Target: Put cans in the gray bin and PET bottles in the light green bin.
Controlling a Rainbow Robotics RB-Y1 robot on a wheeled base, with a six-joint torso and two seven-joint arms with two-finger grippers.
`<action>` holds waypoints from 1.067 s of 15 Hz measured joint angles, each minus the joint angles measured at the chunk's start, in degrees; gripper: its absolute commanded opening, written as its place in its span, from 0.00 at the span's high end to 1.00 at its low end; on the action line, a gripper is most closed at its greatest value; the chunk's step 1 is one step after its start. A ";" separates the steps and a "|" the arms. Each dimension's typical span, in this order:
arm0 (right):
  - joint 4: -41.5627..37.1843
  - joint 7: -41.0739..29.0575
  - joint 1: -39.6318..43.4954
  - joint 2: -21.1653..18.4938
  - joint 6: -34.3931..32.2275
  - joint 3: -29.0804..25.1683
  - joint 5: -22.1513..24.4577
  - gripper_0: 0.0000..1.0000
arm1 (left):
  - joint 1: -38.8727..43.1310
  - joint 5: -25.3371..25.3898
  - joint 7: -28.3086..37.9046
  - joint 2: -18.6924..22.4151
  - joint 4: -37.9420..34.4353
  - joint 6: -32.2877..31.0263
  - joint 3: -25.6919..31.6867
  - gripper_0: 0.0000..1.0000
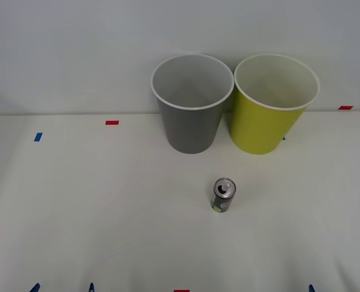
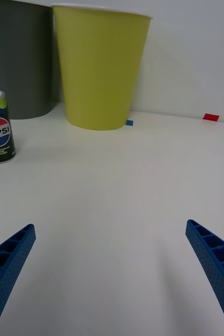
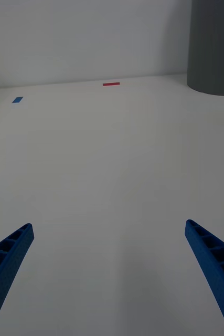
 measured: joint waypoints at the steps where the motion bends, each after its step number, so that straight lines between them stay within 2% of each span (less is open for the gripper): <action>1: 0.00 0.00 0.00 0.00 0.00 0.00 0.00 0.00 | 0.00 0.00 0.00 0.00 0.00 0.00 0.00 0.00; 16: 0.00 0.00 0.00 0.00 0.00 0.00 0.00 0.00 | 0.00 0.00 0.00 0.00 0.00 0.00 0.00 0.00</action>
